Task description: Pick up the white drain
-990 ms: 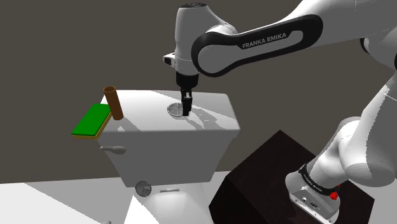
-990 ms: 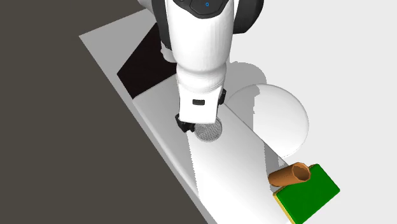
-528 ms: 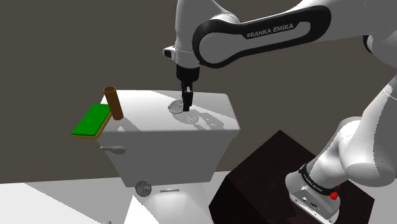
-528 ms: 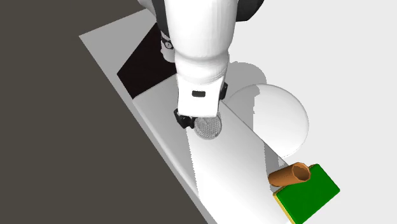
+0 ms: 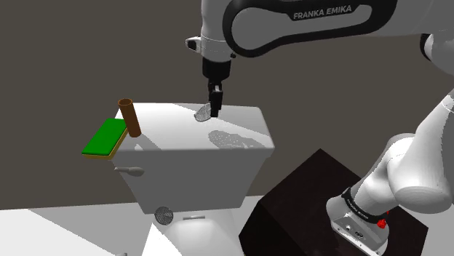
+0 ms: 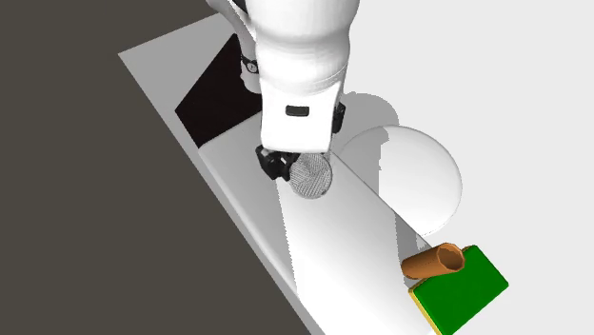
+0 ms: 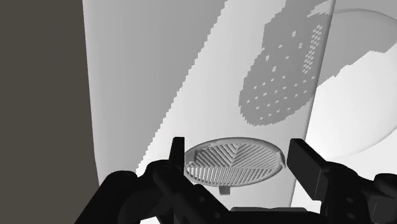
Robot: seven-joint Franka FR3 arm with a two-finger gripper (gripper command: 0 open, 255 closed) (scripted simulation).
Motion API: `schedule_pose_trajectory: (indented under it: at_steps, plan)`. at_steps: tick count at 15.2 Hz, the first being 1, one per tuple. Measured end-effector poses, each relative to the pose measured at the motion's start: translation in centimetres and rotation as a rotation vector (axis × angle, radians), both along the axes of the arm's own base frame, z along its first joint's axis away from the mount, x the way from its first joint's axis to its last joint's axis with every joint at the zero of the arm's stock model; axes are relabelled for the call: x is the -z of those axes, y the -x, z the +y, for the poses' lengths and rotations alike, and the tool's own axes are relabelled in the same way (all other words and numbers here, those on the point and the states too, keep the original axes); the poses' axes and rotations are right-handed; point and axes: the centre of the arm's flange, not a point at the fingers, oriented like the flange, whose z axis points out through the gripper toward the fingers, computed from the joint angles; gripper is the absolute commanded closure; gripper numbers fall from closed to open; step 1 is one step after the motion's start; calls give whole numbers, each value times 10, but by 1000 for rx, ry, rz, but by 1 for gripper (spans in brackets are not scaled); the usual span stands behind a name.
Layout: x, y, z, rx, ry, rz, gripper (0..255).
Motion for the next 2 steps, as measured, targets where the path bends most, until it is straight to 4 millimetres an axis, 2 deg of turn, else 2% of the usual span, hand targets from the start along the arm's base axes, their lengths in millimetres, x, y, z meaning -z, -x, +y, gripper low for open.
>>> schedule_pose_trajectory:
  at_steps: [2]
  plan:
    - [-8, 0, 0, 0, 0, 0, 255]
